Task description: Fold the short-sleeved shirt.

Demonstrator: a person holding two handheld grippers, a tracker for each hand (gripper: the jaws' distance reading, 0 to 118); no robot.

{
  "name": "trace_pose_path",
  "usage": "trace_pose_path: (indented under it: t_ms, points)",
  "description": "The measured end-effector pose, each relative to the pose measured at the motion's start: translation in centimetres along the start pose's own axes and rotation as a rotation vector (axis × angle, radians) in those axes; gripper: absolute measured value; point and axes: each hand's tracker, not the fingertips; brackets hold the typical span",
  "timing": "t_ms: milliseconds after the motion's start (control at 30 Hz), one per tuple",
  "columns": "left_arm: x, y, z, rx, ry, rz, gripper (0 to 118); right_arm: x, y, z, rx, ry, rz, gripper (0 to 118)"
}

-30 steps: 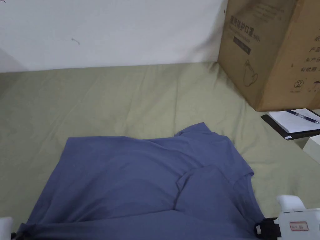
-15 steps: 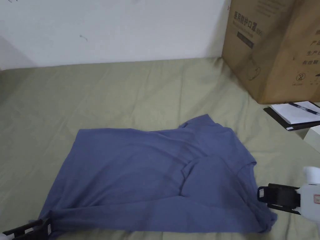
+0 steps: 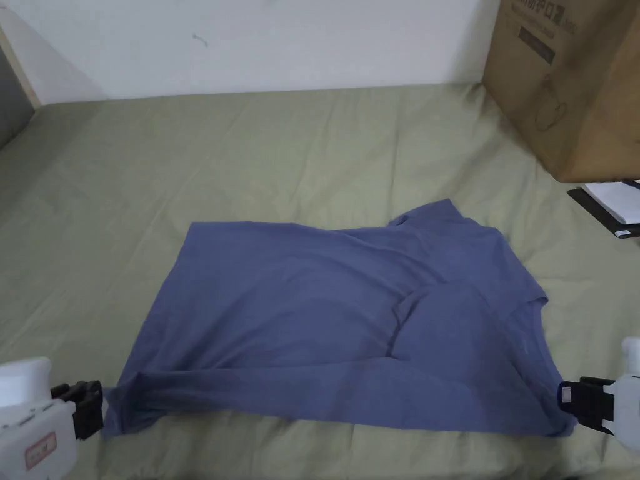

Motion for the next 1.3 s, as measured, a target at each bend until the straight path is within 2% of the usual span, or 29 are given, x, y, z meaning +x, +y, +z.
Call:
trace_pose_path:
  t_ms: [33, 67, 100, 133, 167, 233, 267, 300, 333, 367, 433, 500, 533, 567, 600, 633, 667, 700, 767, 867, 1067, 1167, 1300]
  points:
    - [0.0, 0.5, -0.9, -0.049, -0.008, 0.016, 17, -0.2, 0.0, -0.2, -0.004, -0.015, 0.011, 0]
    - [0.0, 0.9, -1.8, -0.066, -0.028, 0.026, 41, -0.2, 0.0, -0.3, -0.009, -0.016, 0.016, 0]
    - [0.0, 0.9, -2.6, -0.061, -0.048, 0.036, 76, -0.2, 0.0, -0.5, -0.012, -0.017, 0.014, 0]
    - [0.2, 0.9, -3.1, -0.063, -0.056, 0.038, 90, -0.2, 0.0, -0.6, -0.013, -0.017, 0.011, 0]
    - [0.8, 1.1, -3.0, -0.067, -0.077, 0.041, 90, -0.2, 0.0, -0.7, -0.017, -0.010, 0.012, 0]
    - [1.2, 0.8, -4.0, -0.113, -0.123, 0.079, 88, -0.3, -0.1, -0.9, -0.014, -0.011, 0.011, 4]
    - [1.5, 0.6, -4.4, -0.150, -0.140, 0.083, 75, -0.5, 0.0, -1.0, -0.013, -0.022, 0.019, 27]
    - [1.8, 0.4, -4.7, -0.172, -0.147, 0.084, 33, -0.7, 0.1, -1.3, -0.030, -0.046, 0.042, 78]
    - [2.0, 0.1, -5.2, -0.189, -0.130, 0.064, 2, -0.8, 0.1, -1.6, -0.045, -0.062, 0.070, 105]
    - [2.2, -0.2, -5.3, -0.188, -0.067, 0.029, 2, -1.0, 0.0, -1.7, -0.036, -0.073, 0.104, 114]
    - [2.4, -0.4, -5.0, -0.200, -0.102, 0.031, 2, -1.4, 0.1, -1.4, 0.001, -0.066, 0.160, 112]
    - [2.0, -0.5, -4.3, -0.189, -0.113, 0.058, 2, -1.5, 0.4, -2.2, -0.031, -0.076, 0.204, 109]
    - [1.9, -0.4, -4.1, -0.186, -0.112, 0.058, 2, -1.7, 0.5, -2.8, -0.059, -0.064, 0.231, 101]
    - [1.9, -0.2, -4.1, -0.182, -0.103, 0.058, 2, -1.8, 0.5, -3.4, -0.079, -0.063, 0.254, 85]
    - [1.7, -0.1, -3.8, -0.178, -0.096, 0.058, 2, -1.9, 0.5, -4.1, -0.103, -0.068, 0.292, 49]
    - [1.6, 0.0, -3.6, -0.175, -0.093, 0.058, 2, -2.2, 0.3, -4.9, -0.138, -0.073, 0.341, 24]
    - [1.3, 0.1, -3.3, -0.170, -0.090, 0.060, 2, -2.5, 0.0, -5.7, -0.173, -0.073, 0.376, 10]
    - [1.5, 0.3, -3.2, -0.165, -0.089, 0.063, 2, -2.6, -0.3, -6.6, -0.213, -0.061, 0.395, 6]
    - [1.1, 0.5, -2.9, -0.165, -0.093, 0.071, 2, -2.3, -0.3, -7.3, -0.225, -0.045, 0.358, 2]
    - [0.9, 0.8, -3.0, -0.159, -0.083, 0.063, 2, -1.3, 0.8, -6.1, -0.175, -0.006, 0.217, 1]
    - [1.8, 2.5, -2.9, -0.153, -0.091, 0.019, 2, -0.2, 3.5, -3.1, -0.098, 0.021, 0.128, 1]
    - [2.5, 4.0, -3.9, -0.140, -0.080, -0.015, 2, 0.3, 5.9, -2.6, -0.048, 0.060, 0.048, 1]
    - [2.6, 6.0, -6.4, -0.139, -0.094, 0.006, 2, -0.2, 8.6, -3.9, -0.024, 0.014, 0.065, 1]
